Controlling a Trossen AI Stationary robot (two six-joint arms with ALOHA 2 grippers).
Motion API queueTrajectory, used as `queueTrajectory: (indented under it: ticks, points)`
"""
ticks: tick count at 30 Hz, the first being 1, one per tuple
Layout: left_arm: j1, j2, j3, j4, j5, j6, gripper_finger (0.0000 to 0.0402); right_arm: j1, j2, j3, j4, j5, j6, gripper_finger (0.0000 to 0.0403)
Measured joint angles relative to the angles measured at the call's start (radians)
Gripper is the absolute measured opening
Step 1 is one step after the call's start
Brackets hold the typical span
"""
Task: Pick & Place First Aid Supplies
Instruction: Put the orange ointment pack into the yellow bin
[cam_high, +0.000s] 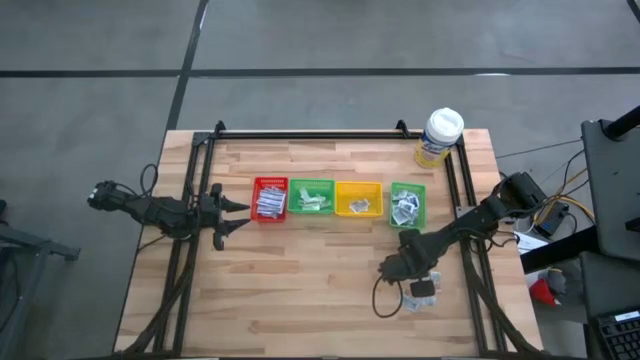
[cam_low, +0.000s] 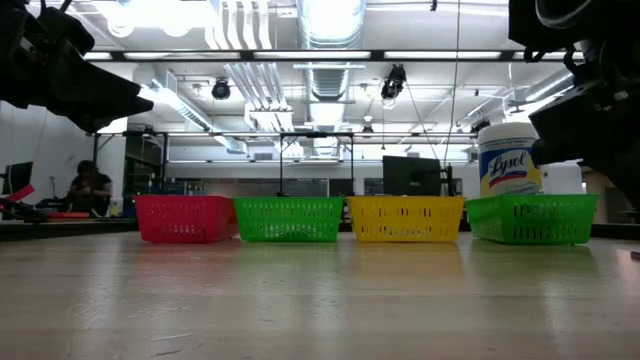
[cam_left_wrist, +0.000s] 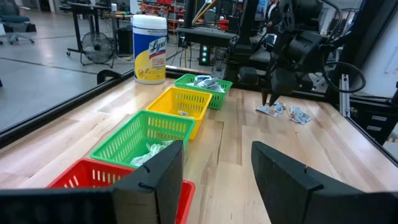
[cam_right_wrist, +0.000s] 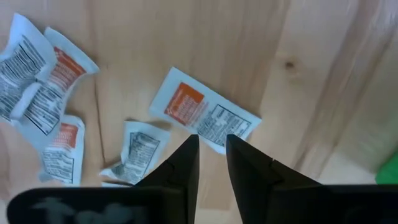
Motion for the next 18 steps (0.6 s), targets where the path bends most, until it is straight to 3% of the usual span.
queueTrajectory:
  ticks: [18]
  points:
    - [0.0, 0.0, 0.0, 0.0, 0.0, 0.0, 0.0188, 0.046, 0.001, -0.005, 0.024, -0.01, 0.0, 0.0092]
